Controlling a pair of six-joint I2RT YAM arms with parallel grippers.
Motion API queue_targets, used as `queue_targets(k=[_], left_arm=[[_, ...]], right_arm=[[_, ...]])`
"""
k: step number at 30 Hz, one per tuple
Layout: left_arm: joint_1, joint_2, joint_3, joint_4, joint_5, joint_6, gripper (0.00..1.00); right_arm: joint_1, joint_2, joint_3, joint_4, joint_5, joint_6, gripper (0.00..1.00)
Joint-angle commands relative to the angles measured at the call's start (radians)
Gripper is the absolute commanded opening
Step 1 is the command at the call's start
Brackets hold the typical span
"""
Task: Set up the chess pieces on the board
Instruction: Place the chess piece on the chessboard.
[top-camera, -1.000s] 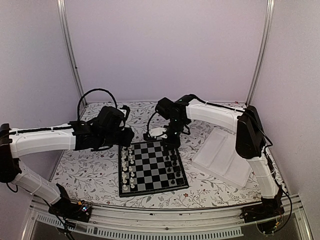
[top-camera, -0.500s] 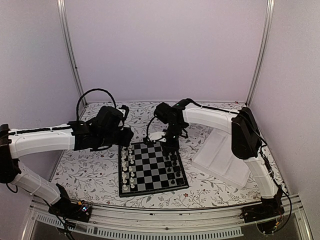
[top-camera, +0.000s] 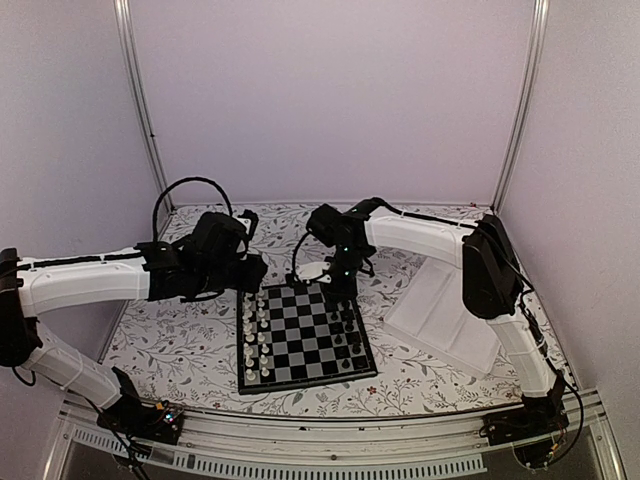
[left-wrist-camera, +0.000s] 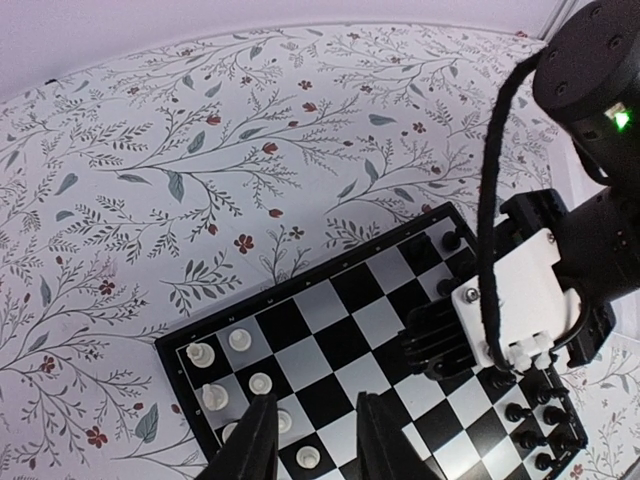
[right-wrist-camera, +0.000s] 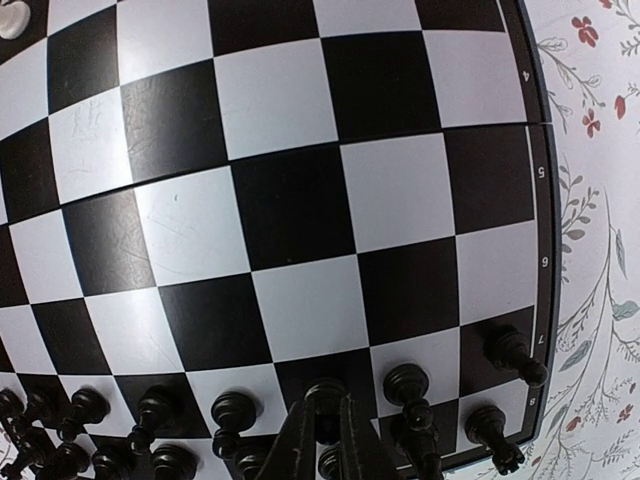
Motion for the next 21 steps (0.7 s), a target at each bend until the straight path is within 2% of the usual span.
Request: queue_targets(k=[1,6,14,21], left_arm=[[0.017,0.008,-0.012,0.027,0.012,0.007,0.3],[0.018,0.01,-0.009,0.028,0.012,0.01,0.3],[0.024,0.028,0.017,0.024,0.018,0.027,0.3],[0.041,0.049,0.123,-0.059,-0.018,0.13,0.33]], right_arm=[[0.004,0.034,0.018,0.011,0.02,0.011,0.12],[0.004,-0.004,0.019,0.002,-0.006,0.013,0.23],[0.005,-0.078,0.088,-0.048,-0.027,0.028,0.3],[-0.013,-0.209,0.086,-0.071,0.025,0.015,0.35]])
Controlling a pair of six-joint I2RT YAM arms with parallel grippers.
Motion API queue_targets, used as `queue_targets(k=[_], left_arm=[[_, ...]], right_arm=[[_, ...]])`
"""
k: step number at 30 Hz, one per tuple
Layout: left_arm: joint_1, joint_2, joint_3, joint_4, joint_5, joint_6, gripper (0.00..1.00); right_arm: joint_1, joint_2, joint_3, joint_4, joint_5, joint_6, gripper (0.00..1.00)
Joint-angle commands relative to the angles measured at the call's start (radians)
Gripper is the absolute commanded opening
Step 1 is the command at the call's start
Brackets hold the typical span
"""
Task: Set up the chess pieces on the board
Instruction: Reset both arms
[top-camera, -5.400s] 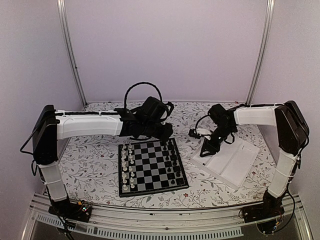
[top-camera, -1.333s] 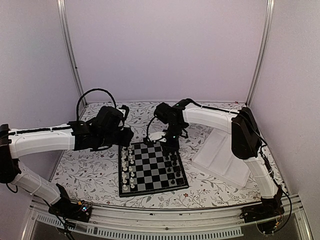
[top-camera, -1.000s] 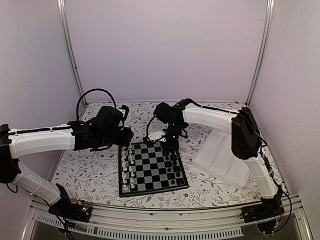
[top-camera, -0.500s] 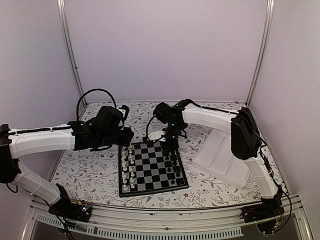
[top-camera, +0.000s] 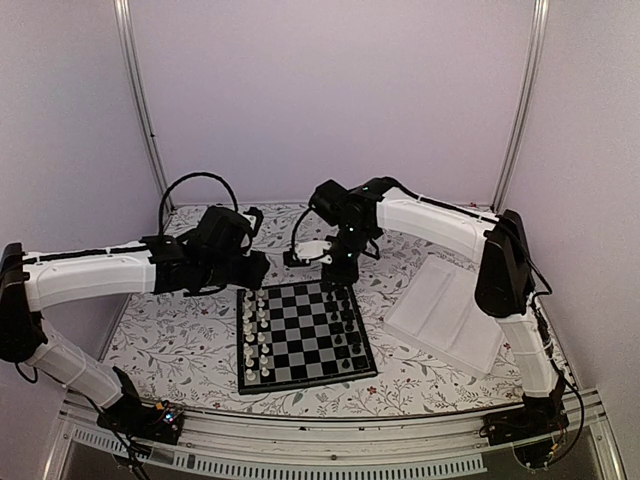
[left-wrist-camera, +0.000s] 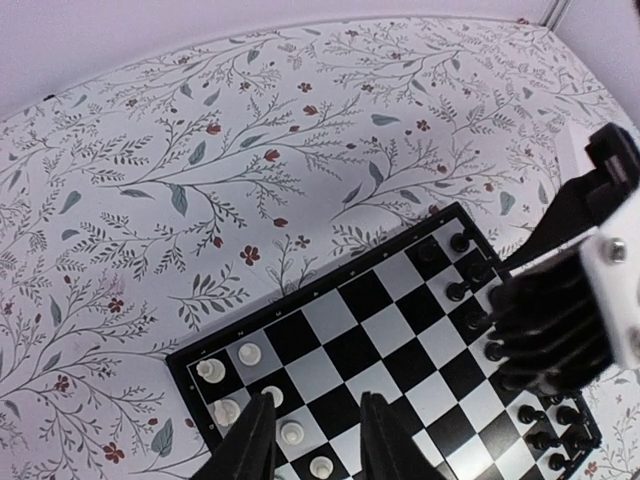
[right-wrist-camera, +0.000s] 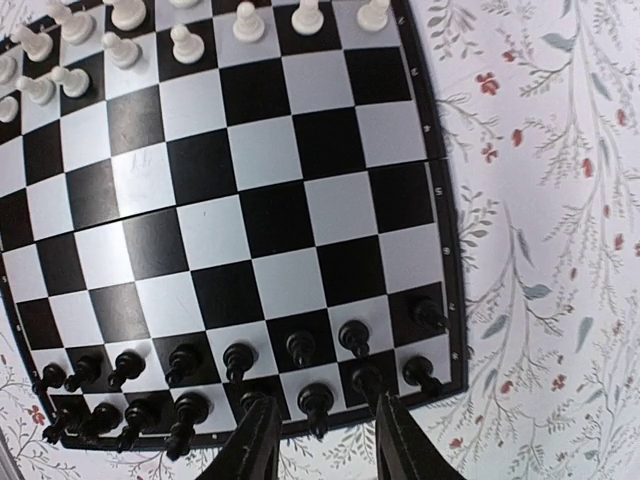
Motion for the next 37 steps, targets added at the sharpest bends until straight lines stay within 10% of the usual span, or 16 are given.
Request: queue_targets(k=[1,18,23,37], left_arm=[[0.026,0.009,0.097,-0.052,-0.046,0.103,0.35],[0.15,-0.161,0.139,-0.039,-0.152,0.36,0.74],[0.163,-0.208,0.115,0.012,-0.142,0.371,0.81],[0.168,-0.291,0.071,0.019,-0.063,0.242,0.99]], right_arm=[[-0.021,-0.155,0.019,-0.024,0.029,-0.002,0.36],[-0.448,-0.755,-0.615,0.405,-0.102,0.16,0.48],[-0.614,-1.0,-0.897,0.646,-0.195,0.337,0.98],[-0.752,-1.316,-1.287,0.988,-0.215,0.69,0.99]])
